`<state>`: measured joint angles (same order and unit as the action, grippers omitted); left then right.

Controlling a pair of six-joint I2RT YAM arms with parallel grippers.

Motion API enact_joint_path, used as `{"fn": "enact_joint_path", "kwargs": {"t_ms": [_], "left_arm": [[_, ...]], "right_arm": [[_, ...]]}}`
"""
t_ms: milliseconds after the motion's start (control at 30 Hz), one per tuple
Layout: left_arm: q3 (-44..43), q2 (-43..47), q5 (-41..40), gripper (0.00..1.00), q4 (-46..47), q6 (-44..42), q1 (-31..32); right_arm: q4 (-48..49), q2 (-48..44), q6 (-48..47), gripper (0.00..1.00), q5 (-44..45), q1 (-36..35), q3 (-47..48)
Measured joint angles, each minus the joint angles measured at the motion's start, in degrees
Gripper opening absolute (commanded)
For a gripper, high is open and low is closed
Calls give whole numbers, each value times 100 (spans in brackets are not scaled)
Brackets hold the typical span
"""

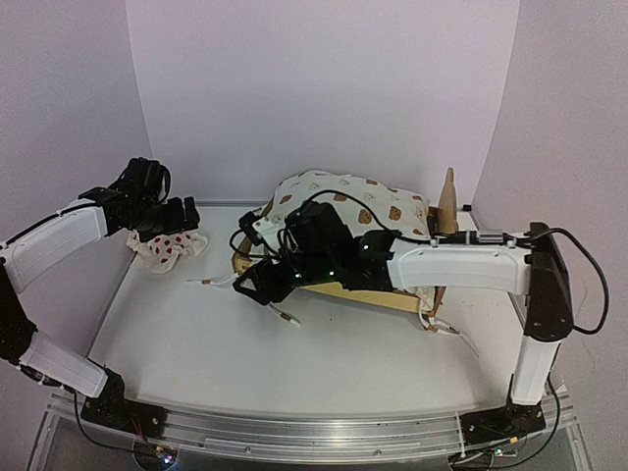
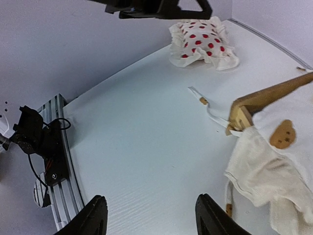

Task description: Set up the pet bed

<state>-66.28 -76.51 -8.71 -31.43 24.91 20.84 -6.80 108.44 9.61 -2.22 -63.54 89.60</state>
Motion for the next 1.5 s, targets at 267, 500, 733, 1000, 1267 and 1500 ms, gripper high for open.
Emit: {"fn": "enact_joint_path", "kwargs": {"t_ms": [267,500,733,1000,1267,1500], "left_arm": [[-37,157,109,84,-5,-31,1602],[-877,-870,231,76,265,-380,3164],[-2444,-2681,-1,74,582,-1044,4358],[-3737,-4057,-41,71,635,-1578,4589],[-4591,-4786,57,70,690,-2155,4668],[-4980,-5273,325,70,947,-2802,4701]], "right_arm": [[-2378,-1588,55,71,1745,42,-304],[-3910,-3397,580,70,3318,60,-1638],[-4826,-4519,1174,70,4719,87,-2093],[-5072,-4218,1590,71,4911,1272,-2116],[-5028,-3568,1642,52,4464,2027,-2085],[-4773,-3433,1477,22,3976,2468,-2089]]}}
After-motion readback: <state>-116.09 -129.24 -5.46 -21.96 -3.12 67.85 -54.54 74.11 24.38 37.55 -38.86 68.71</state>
